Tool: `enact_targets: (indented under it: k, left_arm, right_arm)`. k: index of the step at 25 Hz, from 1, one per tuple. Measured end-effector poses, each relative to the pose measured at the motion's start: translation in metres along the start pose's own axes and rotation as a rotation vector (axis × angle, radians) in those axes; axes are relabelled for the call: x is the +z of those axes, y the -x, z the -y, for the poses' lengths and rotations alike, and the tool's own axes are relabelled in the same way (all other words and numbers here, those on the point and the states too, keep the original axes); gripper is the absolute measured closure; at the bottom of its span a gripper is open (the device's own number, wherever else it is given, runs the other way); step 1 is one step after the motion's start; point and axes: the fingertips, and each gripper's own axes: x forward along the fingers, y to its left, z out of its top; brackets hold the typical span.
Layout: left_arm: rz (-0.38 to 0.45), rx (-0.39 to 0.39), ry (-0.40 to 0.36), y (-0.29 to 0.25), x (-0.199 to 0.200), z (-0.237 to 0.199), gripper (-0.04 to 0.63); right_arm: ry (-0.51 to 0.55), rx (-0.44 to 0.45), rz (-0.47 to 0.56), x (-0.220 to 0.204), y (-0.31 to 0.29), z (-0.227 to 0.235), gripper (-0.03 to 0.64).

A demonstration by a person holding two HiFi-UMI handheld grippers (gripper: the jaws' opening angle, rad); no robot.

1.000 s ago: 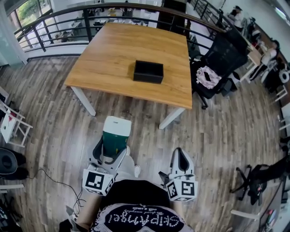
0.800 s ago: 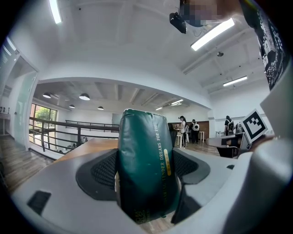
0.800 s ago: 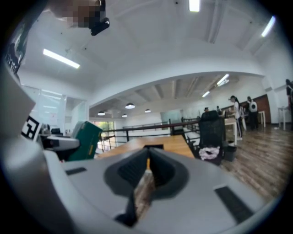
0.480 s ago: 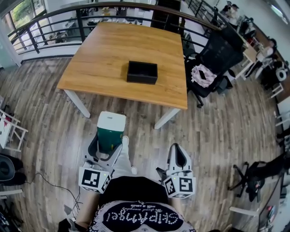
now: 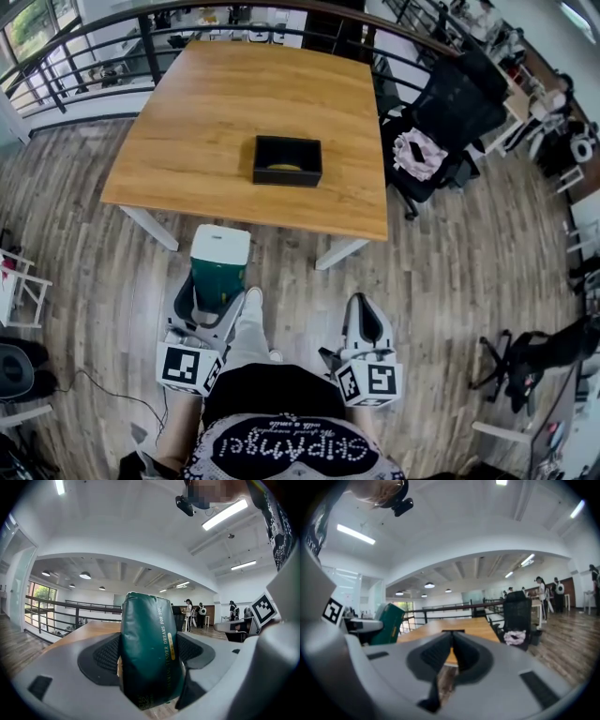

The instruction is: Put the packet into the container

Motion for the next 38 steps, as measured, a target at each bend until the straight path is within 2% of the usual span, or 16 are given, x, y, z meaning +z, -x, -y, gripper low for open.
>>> enact_targets:
  k: [11,20,27,38]
  left_arm:
    - [-0.01,-0.062,-0.007,-0.099,0.022,-0.057,0.216]
    - [-0.011,-0.083,-0.019,-0.152,0.031,-0.107,0.216]
    - [-0.013,-0.085,-0.012,-0.169,0.032,-0.129,0.216]
    - [-0.02,-0.073,0.005,-0.17,0.028,-0.136,0.216]
  right_arm:
    - [0.009,-0.023,-0.015,0.029,-0.11,-0.005,0.58]
    - [0.002,-0.021,-0.016,0.035,-0.184,-0.021,0.578]
    - [-0.002,-0.033,-0.03,0.034,-0.206,-0.026,0.578]
    - [0.007,-0.03,-0.042,0.035,-0.215,-0.027,0.578]
